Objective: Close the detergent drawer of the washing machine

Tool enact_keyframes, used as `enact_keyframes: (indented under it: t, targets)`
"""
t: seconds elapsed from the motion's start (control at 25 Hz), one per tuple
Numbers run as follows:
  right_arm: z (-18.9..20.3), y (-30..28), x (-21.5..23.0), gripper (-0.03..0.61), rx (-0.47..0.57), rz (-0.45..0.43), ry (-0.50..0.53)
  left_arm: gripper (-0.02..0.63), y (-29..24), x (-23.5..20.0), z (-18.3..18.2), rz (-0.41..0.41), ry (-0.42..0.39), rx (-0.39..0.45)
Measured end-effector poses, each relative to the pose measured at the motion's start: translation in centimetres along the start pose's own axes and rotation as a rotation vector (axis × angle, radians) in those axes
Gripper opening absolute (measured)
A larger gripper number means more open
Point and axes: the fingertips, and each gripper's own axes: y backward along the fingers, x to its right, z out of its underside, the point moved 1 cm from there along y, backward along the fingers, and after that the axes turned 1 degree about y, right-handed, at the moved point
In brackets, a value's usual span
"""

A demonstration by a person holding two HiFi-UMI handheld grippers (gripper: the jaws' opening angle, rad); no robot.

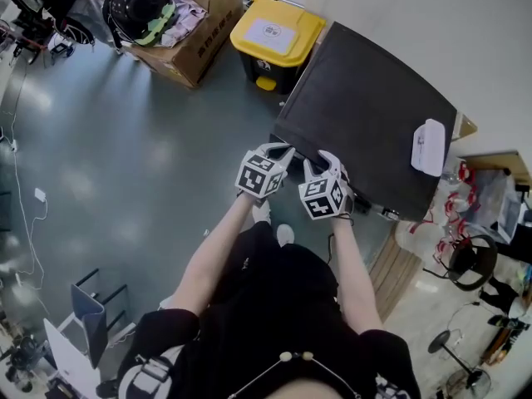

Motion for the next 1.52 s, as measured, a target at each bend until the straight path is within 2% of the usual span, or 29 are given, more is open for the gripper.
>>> enact_keyframes:
  t: [0.08,0.2,0.44,0.6,0.76,1.0,1.28,1.52]
  targets:
    - [-0.6,1.2,0.2,0.096,0.051,-0.003,-0.064,0.009,1.0,0.5,-1.1,-0.007,-0.043,0.048]
    - [-2.4,3.4,0.3,0.092,0.157,-0.033,-0.157,0.009,2.9,1.3,-2.9,0.006,-0.072,0.125]
    - [-8.4,10.6,1.4,0.056,0.468,-0.076,-0.266,0.008,8.9,4.5,-8.0,0.093,-0.101,0.319]
    - [-11.3,15.2,2.0,0.011,0.628,-0.059,-0.333,0.008,12.9,6.7,-10.2,0.140,-0.170,0.400]
    - [-12.8,18.5,1.8,0.005,0.701,-0.013,-0.337,0.008,15.9,7.7,-11.3,0.125,-0.232,0.452]
    - [-13.7,23.1,1.6,0.003,0.833,-0.016,-0.429,0.008,18.9,8.7,-11.6,0.123,-0.249,0.507]
    - [-13.5,26.7,2.8,0.003,0.898,0.006,-0.478,0.008,20.9,9.9,-13.2,0.118,-0.266,0.541]
    - [-12.1,28.0,3.8,0.003,0.892,0.018,-0.471,0.008,21.5,11.2,-14.3,0.112,-0.281,0.570]
